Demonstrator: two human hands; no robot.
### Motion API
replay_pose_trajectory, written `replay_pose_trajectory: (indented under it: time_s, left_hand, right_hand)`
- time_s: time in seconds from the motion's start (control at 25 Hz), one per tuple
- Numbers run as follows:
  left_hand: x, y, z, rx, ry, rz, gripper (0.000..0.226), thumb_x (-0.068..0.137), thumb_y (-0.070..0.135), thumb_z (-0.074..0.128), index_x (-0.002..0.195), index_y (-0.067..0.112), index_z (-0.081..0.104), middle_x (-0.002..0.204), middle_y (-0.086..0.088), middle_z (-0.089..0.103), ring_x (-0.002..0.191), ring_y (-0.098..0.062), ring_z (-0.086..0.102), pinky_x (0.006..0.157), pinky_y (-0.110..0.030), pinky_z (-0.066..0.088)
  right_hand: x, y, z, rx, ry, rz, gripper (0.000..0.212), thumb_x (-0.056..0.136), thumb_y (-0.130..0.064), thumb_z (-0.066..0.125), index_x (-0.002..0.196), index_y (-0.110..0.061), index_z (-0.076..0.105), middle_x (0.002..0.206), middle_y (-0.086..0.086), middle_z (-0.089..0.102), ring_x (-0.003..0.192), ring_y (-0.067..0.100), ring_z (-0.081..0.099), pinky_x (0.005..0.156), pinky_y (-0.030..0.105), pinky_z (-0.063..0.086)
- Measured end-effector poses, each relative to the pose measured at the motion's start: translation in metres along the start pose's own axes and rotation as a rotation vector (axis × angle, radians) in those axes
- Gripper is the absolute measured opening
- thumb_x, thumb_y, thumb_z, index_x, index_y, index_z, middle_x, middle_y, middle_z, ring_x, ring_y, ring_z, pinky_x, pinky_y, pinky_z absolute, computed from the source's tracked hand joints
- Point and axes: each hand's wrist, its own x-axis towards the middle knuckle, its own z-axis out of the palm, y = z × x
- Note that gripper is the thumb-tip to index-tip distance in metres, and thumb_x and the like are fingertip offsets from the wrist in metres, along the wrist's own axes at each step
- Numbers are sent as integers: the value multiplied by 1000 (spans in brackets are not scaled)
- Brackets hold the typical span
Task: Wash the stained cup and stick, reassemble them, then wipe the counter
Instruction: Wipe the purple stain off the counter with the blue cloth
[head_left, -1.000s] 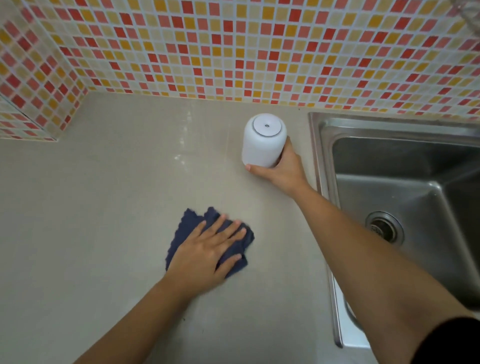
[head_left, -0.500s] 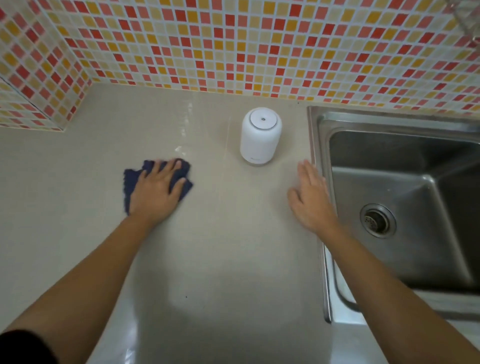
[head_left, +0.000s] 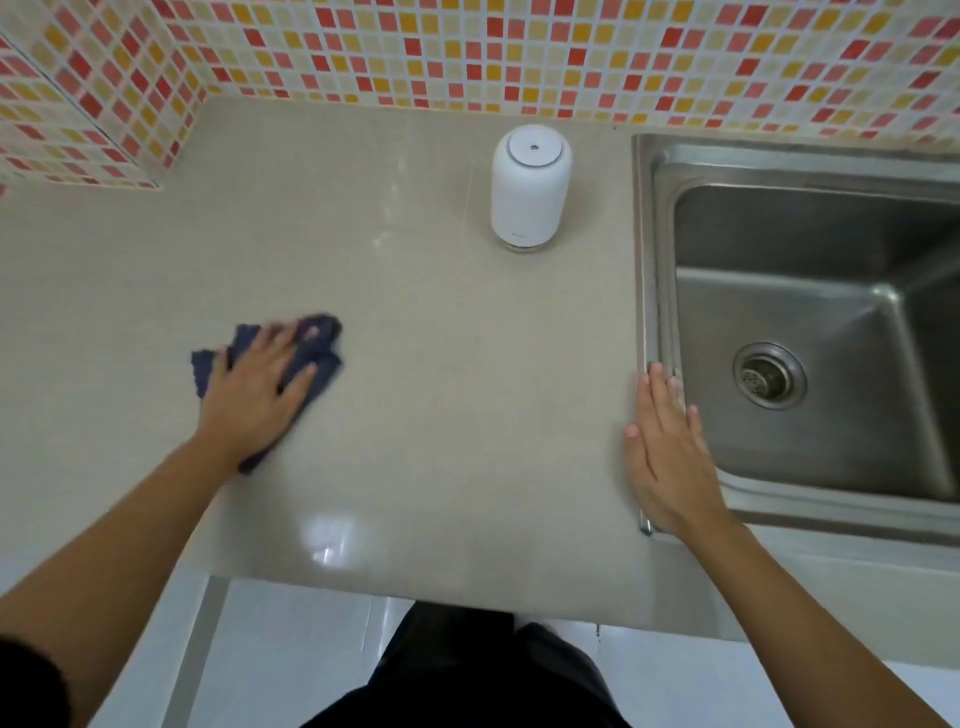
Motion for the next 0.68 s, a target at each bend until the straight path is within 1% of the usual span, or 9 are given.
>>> replay_pose_trajectory:
  time_s: [0.04,0.08,0.12,0.24,0.32,0.4,0.48,0.56,0.68]
  left_hand:
    - [20,8,0,-11,18,-113,66,89,56,16,144,24,34,150,-4,38,140,-23,25,109,-56,19]
    - [36,30,3,-7,37,-153,66,88,54,17,145,23,33,151,-3,36,140,-26,25,110,-55,19]
    - [46,64,10,1,32,-121,65,89,53,18,145,23,32,151,-3,36,141,-28,25,112,-54,20]
    - [31,186,39,-37,-28,102,58,93,50,23,145,26,33,152,1,34,142,-25,26,113,-49,18]
    - [-30,246,51,-47,-28,323,56,90,49,26,139,26,44,146,2,44,137,-25,37,109,-49,27]
    - [-99,253,54,-39,-63,531,48,93,47,33,134,28,51,141,4,49,134,-22,42,107,-44,32]
    - [-142,221,48,-46,-114,618,47,97,48,27,134,30,49,142,6,48,134,-19,39,109,-38,25]
    - [-134,181,47,-34,-35,519,53,98,51,19,136,26,46,141,1,49,133,-24,41,109,-39,22]
    - [-68,199,46,-82,-8,153,61,95,53,13,143,23,36,149,-5,39,140,-30,29,110,-52,24]
  right_hand:
    - [0,2,0,15,-12,-11,65,88,-44,1,148,-20,-4,151,-12,-16,138,1,-21,114,28,-10]
    - [0,4,-1,48,-29,-20,64,89,-43,2,148,-19,-3,151,-13,-16,138,1,-20,114,28,-10]
    - [0,7,-1,90,-44,-29,62,91,-42,3,148,-20,-2,151,-14,-15,138,1,-18,115,28,-10]
    - [-1,15,-12,213,-53,-46,58,93,-38,7,148,-22,9,153,-16,-2,139,-2,-8,115,27,-6]
    - [-13,27,-22,203,-65,-56,58,93,-37,8,148,-20,18,155,-12,9,139,-1,-4,115,28,-4]
    - [-35,38,-26,106,-91,-71,58,93,-39,8,148,-19,18,155,-10,9,139,1,-6,116,31,-2]
    - [-70,46,-20,-39,-61,-59,60,94,-40,6,148,-18,15,156,-8,5,140,4,-7,115,32,-1]
    - [-103,45,-4,-131,17,-24,61,92,-40,6,148,-15,14,156,-5,5,141,9,-6,114,34,0]
    - [-128,44,15,-173,100,17,60,94,-34,12,148,-10,15,156,1,10,144,17,0,114,39,6]
